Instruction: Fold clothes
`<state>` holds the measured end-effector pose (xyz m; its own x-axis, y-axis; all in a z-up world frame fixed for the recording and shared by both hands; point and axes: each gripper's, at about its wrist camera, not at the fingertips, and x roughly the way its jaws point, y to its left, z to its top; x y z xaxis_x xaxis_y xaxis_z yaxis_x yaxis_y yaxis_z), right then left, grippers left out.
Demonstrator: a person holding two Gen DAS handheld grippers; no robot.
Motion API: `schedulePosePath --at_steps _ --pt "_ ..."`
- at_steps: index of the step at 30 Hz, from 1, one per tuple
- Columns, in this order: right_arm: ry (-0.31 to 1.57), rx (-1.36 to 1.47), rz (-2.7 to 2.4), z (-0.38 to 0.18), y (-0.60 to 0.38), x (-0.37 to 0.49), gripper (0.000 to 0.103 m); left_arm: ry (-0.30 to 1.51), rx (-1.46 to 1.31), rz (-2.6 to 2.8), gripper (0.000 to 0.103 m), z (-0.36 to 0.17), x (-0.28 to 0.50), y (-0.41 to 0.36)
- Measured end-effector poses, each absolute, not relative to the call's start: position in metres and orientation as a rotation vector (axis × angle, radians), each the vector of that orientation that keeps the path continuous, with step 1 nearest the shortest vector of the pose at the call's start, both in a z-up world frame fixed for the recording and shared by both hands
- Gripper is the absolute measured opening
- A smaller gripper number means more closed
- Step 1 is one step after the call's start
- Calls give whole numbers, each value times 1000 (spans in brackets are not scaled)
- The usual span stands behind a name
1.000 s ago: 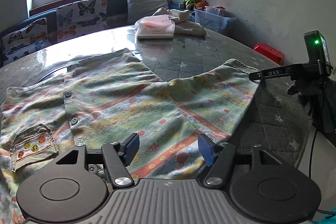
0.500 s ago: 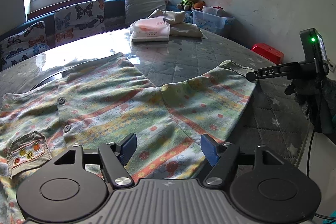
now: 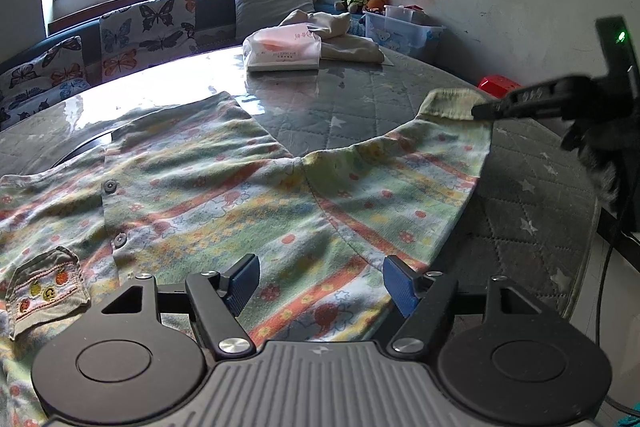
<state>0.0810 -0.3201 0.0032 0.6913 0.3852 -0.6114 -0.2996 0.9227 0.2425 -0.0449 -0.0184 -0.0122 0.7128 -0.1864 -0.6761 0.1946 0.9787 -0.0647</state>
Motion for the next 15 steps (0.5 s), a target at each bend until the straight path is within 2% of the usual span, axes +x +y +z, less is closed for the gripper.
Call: schedulePosePath --at_steps 15 --pt "631 125 778 87 -221 53 8 689 -78 -108 73 0 -71 34"
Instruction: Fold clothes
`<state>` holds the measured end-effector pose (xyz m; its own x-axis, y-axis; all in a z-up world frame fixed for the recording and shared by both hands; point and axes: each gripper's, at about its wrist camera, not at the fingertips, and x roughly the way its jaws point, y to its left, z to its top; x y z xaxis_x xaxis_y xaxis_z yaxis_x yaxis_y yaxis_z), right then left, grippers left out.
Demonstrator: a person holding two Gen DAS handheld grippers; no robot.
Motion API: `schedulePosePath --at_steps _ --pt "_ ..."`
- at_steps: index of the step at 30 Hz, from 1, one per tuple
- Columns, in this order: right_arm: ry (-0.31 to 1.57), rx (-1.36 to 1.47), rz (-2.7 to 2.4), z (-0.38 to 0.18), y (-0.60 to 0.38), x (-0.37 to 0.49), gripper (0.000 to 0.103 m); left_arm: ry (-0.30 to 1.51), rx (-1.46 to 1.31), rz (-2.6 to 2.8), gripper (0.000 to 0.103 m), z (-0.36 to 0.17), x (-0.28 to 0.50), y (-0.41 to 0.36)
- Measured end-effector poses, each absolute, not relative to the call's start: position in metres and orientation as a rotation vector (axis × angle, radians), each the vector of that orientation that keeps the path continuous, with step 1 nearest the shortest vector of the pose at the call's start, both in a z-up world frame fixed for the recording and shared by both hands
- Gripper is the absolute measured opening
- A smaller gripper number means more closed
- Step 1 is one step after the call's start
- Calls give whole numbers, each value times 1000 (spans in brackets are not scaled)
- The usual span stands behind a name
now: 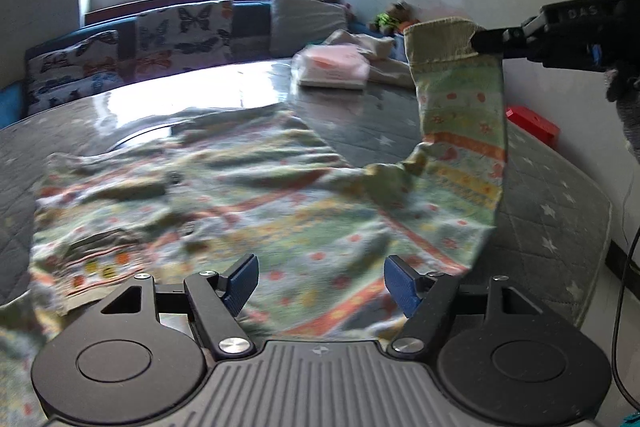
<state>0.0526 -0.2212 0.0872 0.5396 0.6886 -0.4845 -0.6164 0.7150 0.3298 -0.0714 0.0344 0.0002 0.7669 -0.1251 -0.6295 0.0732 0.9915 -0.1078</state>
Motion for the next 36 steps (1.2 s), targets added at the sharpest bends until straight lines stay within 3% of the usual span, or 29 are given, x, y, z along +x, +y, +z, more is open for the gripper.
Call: schedulePosePath --at_steps 11,23,30,36 --pt "663 19 1019 88 -107 22 8 649 -162 -10 75 2 -106 81" --pt "808 -127 1160 35 -24 -14 8 648 -220 52 75 -5 -125 106" --pt "834 -169 1205 28 -20 -20 25 646 -227 75 75 -4 -127 111" --pt "822 -255 1155 34 -56 -11 26 628 -224 106 75 3 -136 122"
